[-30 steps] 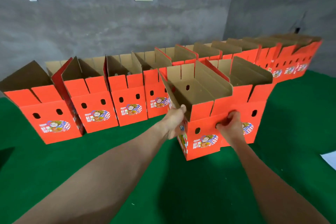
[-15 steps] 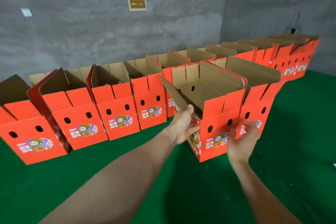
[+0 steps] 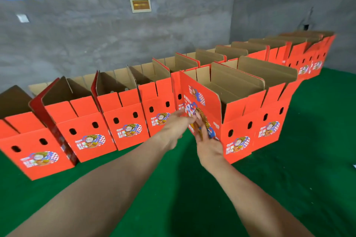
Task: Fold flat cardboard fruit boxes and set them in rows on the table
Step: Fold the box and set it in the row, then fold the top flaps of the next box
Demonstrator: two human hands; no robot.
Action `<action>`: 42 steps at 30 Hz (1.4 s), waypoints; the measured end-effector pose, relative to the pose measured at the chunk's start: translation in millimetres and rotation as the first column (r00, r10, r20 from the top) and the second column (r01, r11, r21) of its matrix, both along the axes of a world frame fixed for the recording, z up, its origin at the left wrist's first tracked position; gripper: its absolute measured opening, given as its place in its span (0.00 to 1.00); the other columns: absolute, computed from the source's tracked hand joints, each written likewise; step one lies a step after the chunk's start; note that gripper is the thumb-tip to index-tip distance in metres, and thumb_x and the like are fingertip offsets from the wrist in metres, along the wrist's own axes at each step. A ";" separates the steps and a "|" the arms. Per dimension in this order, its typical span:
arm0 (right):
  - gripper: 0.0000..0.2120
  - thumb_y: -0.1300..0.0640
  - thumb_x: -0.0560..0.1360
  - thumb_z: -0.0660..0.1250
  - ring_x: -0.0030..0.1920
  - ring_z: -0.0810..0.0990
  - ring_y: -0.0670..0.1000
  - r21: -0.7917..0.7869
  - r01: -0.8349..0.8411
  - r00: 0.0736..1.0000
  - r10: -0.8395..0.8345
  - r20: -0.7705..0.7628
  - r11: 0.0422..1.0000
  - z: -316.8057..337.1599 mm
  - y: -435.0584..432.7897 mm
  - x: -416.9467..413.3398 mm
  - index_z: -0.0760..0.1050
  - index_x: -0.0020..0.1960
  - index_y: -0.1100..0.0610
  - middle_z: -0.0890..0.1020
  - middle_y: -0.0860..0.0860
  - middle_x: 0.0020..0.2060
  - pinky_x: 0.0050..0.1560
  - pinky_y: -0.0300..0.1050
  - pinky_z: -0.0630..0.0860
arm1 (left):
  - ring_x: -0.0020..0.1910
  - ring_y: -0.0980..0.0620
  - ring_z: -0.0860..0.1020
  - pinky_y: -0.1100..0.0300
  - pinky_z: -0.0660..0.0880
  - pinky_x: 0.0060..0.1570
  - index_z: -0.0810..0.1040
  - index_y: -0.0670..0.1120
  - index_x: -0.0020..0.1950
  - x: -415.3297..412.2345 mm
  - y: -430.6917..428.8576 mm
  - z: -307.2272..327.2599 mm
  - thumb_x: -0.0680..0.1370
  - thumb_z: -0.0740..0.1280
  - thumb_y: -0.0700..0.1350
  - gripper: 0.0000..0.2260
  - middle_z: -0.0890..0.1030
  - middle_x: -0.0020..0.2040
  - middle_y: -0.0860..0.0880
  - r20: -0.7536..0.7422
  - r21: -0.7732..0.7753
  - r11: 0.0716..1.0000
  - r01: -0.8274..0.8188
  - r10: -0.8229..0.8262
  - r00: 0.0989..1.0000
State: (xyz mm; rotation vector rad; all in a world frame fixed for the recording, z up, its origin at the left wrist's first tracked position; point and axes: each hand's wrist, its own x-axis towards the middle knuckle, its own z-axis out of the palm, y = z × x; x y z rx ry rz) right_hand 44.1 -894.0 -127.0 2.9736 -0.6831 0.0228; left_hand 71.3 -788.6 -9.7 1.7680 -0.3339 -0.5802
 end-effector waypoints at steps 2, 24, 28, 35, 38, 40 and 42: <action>0.43 0.63 0.74 0.65 0.60 0.77 0.55 0.021 0.074 0.996 -0.073 -0.058 0.997 16.5 -5.5 12.4 0.40 0.78 0.57 0.28 0.56 0.73 0.46 0.46 0.76 | 0.57 0.48 0.76 0.54 0.71 0.55 0.67 0.47 0.71 9.5 32.4 -4.3 0.78 0.66 0.45 0.22 0.76 0.58 0.48 0.035 0.082 0.996 -0.034 0.031 0.999; 0.15 0.56 0.77 0.62 0.58 0.77 0.54 0.022 -0.826 0.354 0.487 0.798 0.563 116.6 205.7 6.7 0.75 0.61 0.59 0.79 0.54 0.59 0.59 0.47 0.73 | 0.49 0.45 0.78 0.53 0.71 0.52 0.76 0.39 0.62 24.9 395.8 -31.9 0.77 0.66 0.35 0.13 0.81 0.53 0.40 0.261 0.298 0.794 -0.530 0.466 0.845; 0.16 0.54 0.79 0.63 0.64 0.74 0.53 0.527 -0.715 0.697 0.413 0.586 0.459 123.2 293.6 -2.6 0.70 0.66 0.54 0.76 0.51 0.63 0.64 0.48 0.70 | 0.55 0.40 0.79 0.50 0.72 0.56 0.76 0.37 0.62 -2.7 496.0 -40.8 0.73 0.71 0.37 0.18 0.80 0.58 0.38 0.586 0.431 0.603 -0.672 0.380 0.716; 0.16 0.55 0.80 0.60 0.64 0.73 0.52 0.553 -0.618 0.780 0.524 0.343 0.559 104.9 398.6 0.1 0.70 0.66 0.56 0.76 0.52 0.64 0.66 0.45 0.67 | 0.74 0.38 0.58 0.43 0.55 0.71 0.67 0.40 0.71 -10.8 747.8 -80.0 0.77 0.66 0.45 0.24 0.62 0.74 0.39 0.574 0.743 0.160 -0.650 0.348 0.741; 0.15 0.55 0.80 0.61 0.63 0.74 0.52 0.604 -0.552 0.820 0.504 0.270 0.575 95.3 445.7 4.0 0.72 0.65 0.56 0.78 0.53 0.62 0.64 0.43 0.68 | 0.76 0.43 0.54 0.42 0.51 0.72 0.62 0.48 0.75 -42.9 784.8 -123.2 0.79 0.62 0.50 0.25 0.60 0.76 0.46 0.583 0.748 0.244 -0.617 0.202 0.787; 0.14 0.55 0.79 0.61 0.60 0.76 0.53 0.660 -0.490 0.852 0.474 0.225 0.569 87.0 480.4 2.5 0.74 0.62 0.57 0.80 0.53 0.58 0.60 0.40 0.69 | 0.76 0.49 0.54 0.44 0.53 0.71 0.57 0.53 0.76 -75.3 767.9 -133.4 0.79 0.58 0.56 0.27 0.57 0.77 0.52 0.614 0.713 0.231 -0.662 0.252 0.748; 0.06 0.55 0.78 0.61 0.49 0.76 0.55 0.713 -0.417 0.878 0.451 0.157 0.564 74.6 515.5 -2.1 0.77 0.46 0.54 0.80 0.53 0.42 0.47 0.40 0.70 | 0.75 0.50 0.58 0.47 0.58 0.68 0.59 0.58 0.75 -97.1 741.4 -119.1 0.77 0.54 0.63 0.27 0.60 0.76 0.55 0.610 0.724 0.240 -0.647 0.216 0.763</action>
